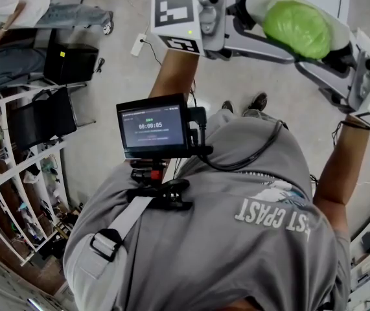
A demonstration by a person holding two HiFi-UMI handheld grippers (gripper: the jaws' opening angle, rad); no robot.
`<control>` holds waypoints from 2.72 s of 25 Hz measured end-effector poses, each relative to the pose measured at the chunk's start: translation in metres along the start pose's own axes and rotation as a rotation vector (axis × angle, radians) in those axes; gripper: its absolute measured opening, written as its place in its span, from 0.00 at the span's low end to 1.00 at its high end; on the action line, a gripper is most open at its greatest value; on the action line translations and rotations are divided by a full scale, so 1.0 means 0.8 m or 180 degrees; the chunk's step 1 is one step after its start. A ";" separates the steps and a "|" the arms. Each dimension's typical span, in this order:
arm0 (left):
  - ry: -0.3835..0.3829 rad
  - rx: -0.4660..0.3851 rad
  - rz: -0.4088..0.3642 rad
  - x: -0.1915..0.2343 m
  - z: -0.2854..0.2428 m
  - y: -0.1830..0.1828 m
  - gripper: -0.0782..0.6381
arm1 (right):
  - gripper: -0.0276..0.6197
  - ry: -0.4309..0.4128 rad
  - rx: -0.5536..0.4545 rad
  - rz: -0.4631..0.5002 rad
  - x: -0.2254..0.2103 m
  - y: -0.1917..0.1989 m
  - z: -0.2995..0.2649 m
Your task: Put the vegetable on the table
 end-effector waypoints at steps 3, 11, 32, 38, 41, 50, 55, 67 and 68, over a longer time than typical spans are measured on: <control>-0.0012 -0.0006 0.0008 0.002 -0.004 0.015 0.56 | 0.52 -0.0004 0.0005 -0.0011 0.000 0.012 0.009; -0.0087 0.0045 0.0004 0.008 0.004 0.016 0.56 | 0.52 -0.0080 -0.0007 -0.0013 -0.007 0.014 -0.002; 0.0288 0.0229 0.0100 0.155 0.142 -0.021 0.56 | 0.52 0.0259 0.0164 -0.0019 -0.170 0.030 -0.125; 0.0221 0.0120 0.0061 0.185 0.192 -0.040 0.56 | 0.52 0.0206 0.0187 -0.0085 -0.209 0.037 -0.167; 0.0161 0.0116 0.0075 0.225 0.185 -0.035 0.56 | 0.52 0.0164 0.0200 -0.0143 -0.248 0.042 -0.150; -0.0016 0.0145 0.0216 0.321 0.135 -0.001 0.56 | 0.52 0.0055 0.0142 -0.0342 -0.335 0.055 -0.077; -0.0076 0.0166 0.0260 0.328 0.139 0.007 0.56 | 0.52 0.0010 0.0094 -0.0402 -0.342 0.064 -0.076; -0.0241 0.0190 0.0349 0.341 0.159 0.020 0.56 | 0.52 -0.0105 0.0104 -0.0487 -0.359 0.082 -0.087; -0.0253 0.0193 0.0363 0.343 0.159 0.022 0.56 | 0.52 -0.0107 0.0098 -0.0500 -0.361 0.084 -0.087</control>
Point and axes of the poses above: the fingertips, and each gripper's own axes: z backward along the fingers, x to its left, y out of its underside, the point moved 2 cm from there along z, backward along the fingers, and after that the axes turned 2 degrees about z, right-handed, at the moved point
